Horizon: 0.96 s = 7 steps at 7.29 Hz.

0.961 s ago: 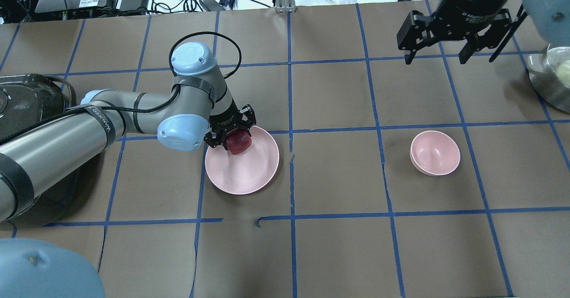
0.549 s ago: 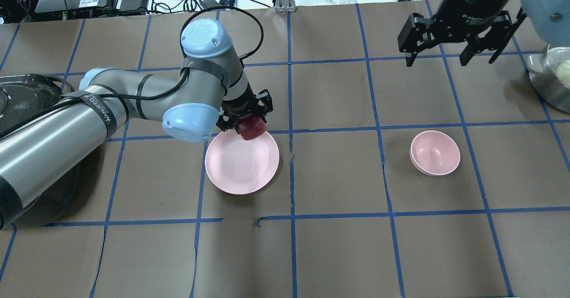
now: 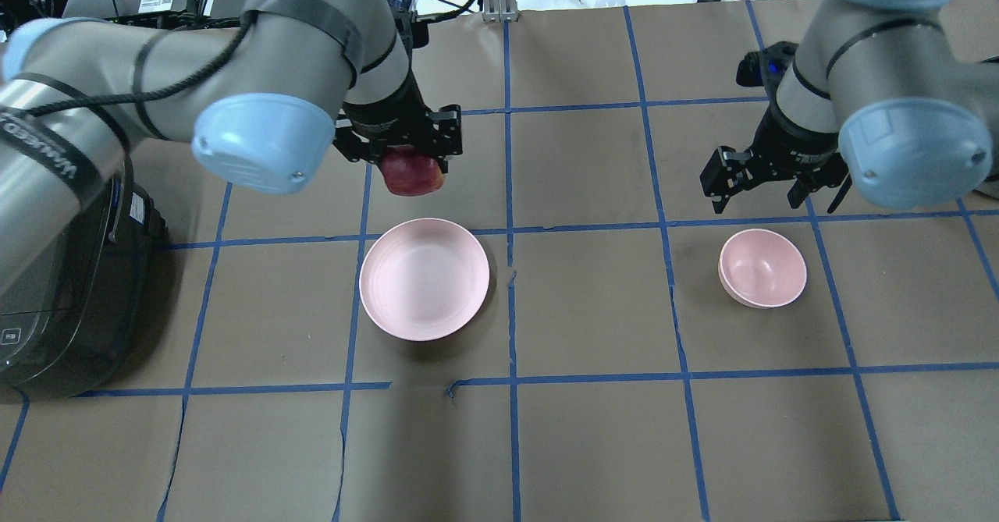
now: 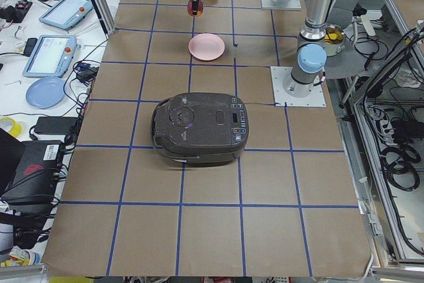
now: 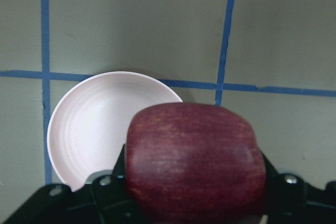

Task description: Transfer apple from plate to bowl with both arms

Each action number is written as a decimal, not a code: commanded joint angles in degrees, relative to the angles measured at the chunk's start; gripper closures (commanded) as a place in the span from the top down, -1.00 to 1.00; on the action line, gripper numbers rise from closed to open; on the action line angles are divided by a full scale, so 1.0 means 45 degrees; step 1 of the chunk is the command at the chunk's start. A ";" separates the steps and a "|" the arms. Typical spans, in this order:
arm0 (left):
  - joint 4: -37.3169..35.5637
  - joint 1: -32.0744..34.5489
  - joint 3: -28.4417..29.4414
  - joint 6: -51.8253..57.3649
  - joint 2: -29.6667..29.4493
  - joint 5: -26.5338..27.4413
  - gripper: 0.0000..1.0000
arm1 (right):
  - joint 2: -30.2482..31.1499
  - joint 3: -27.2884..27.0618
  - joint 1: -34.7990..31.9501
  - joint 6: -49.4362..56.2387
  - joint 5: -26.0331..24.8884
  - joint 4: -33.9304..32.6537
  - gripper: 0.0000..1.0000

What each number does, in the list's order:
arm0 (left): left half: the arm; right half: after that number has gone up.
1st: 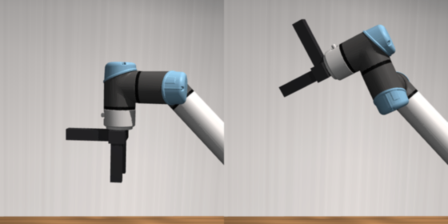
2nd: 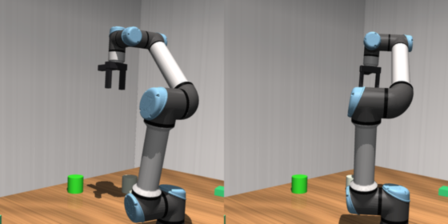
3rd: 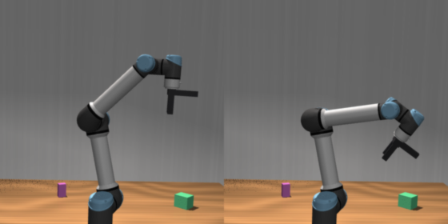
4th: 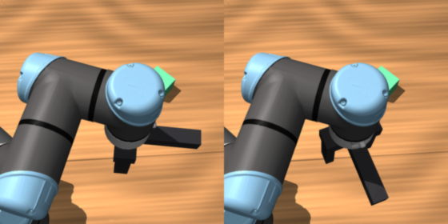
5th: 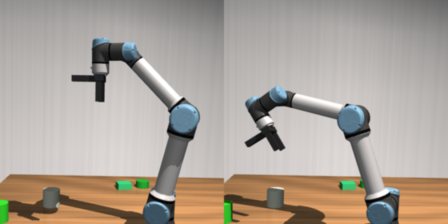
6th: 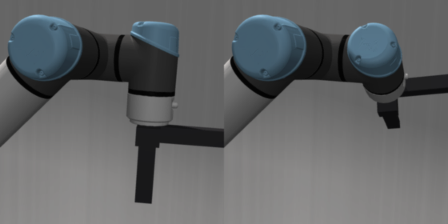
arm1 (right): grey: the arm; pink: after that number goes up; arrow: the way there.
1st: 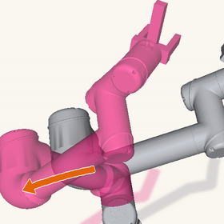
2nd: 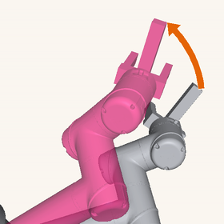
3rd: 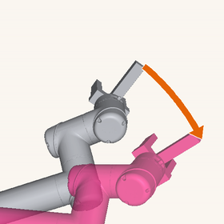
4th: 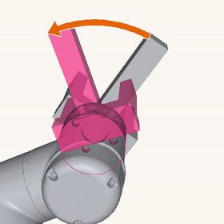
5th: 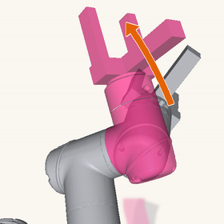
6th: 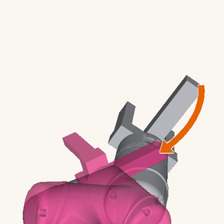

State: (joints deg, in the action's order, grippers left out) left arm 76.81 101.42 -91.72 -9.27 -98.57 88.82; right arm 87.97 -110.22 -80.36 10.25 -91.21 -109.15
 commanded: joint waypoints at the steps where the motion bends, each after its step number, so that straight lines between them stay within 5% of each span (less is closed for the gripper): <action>1: 0.0919 -0.0858 0.0303 0.1045 0.0188 -0.0300 -0.82 | -0.0833 -0.1732 0.2087 0.1545 0.0113 -0.2417 0.91; 3: 0.0899 -0.0859 0.0265 0.1043 0.0225 -0.0520 -0.82 | -0.1580 -0.2513 0.2640 0.1961 0.0113 -0.3436 0.39; 4: 0.0899 -0.0859 0.0265 0.1043 0.0225 -0.0520 -0.82 | -0.1736 -0.2962 0.2642 0.1961 0.0133 -0.4001 0.30; 6: 0.0879 -0.0859 0.0246 0.1141 0.0206 -0.0539 -0.82 | -0.1738 -0.3123 0.2642 0.1903 0.0114 -0.4339 -0.99; 7: 0.0802 -0.0859 0.0284 0.1141 0.0128 -0.0539 -0.82 | -0.1699 -0.3103 0.2623 0.1806 0.0191 -0.4358 -1.00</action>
State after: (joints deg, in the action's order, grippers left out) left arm 80.71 97.56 -90.56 -4.22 -97.73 86.41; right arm 80.24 -124.05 -68.52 18.78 -90.59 -128.38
